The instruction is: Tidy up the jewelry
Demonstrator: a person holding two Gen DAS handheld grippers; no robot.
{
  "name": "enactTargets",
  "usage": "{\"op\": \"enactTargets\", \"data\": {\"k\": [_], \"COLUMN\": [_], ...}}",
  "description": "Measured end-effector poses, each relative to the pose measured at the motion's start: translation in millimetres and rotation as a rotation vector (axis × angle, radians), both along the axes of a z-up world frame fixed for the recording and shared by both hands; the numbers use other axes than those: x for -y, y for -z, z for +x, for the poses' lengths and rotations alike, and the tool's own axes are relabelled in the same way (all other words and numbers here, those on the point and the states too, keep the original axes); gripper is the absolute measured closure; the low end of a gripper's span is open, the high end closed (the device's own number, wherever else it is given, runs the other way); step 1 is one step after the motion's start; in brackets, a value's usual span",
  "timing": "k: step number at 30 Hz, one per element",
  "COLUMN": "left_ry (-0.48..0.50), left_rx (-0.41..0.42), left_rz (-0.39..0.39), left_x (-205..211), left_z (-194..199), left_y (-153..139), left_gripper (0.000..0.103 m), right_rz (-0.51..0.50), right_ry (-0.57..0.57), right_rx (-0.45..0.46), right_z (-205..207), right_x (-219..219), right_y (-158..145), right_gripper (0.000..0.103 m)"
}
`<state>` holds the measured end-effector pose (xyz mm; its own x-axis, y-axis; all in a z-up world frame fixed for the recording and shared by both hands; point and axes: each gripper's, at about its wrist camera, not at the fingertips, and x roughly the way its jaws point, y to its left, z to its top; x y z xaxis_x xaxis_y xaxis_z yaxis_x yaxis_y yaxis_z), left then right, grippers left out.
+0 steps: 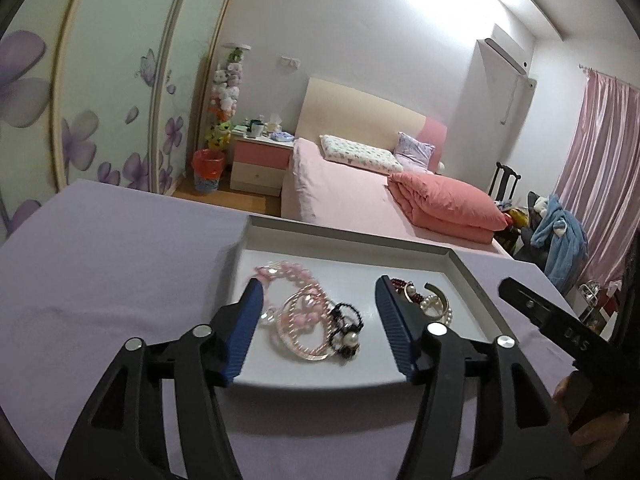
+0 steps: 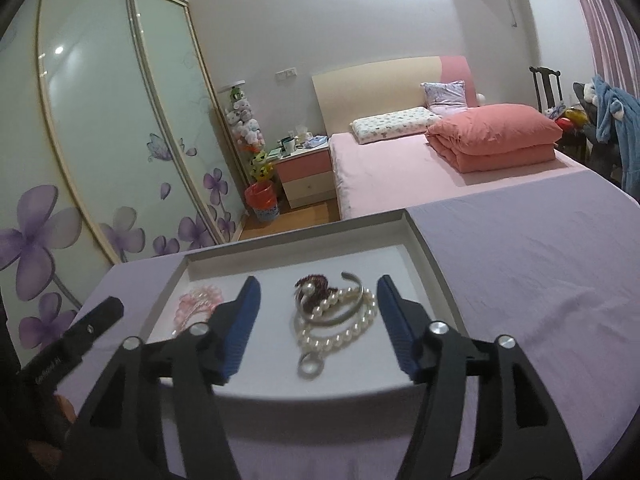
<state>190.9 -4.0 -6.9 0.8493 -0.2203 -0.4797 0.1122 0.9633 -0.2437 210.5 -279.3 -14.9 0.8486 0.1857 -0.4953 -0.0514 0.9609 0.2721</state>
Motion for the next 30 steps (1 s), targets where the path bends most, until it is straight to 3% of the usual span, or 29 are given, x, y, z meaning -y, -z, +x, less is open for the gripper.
{"op": "enactTargets", "data": {"k": [3,5,6,9,15,30], "left_ry": [-0.024,-0.033,-0.044,-0.067,-0.132,-0.192], "left_rx": [0.014,0.024,0.034,0.066,0.116,0.148], "left_rz": [0.020,0.038,0.053,0.109,0.239,0.189], "left_x": [-9,-12,-15,-14,-5,-7], "left_z": [-25,-37,-46,-69,-108,-162], "left_y": [-6,-10,-12,-18,-19,-15], "left_gripper": [0.030,0.018,0.010,0.002,0.002,0.002], "right_rz": [-0.014,-0.032,-0.044,-0.082,-0.143,-0.240], "right_ry": [-0.025,-0.028,-0.024,-0.022,0.000,0.050], "right_rx": [0.012,0.024,0.032,0.039,0.065,0.171], "right_z": [-27,-43,-52,-78,-122,-194], "right_x": [-6,-11,-13,-20,-25,-25], "right_y": [-9,-15,-18,-26,-31,-28], "right_gripper": [0.023,0.007,0.004,0.004,0.004,0.004]}}
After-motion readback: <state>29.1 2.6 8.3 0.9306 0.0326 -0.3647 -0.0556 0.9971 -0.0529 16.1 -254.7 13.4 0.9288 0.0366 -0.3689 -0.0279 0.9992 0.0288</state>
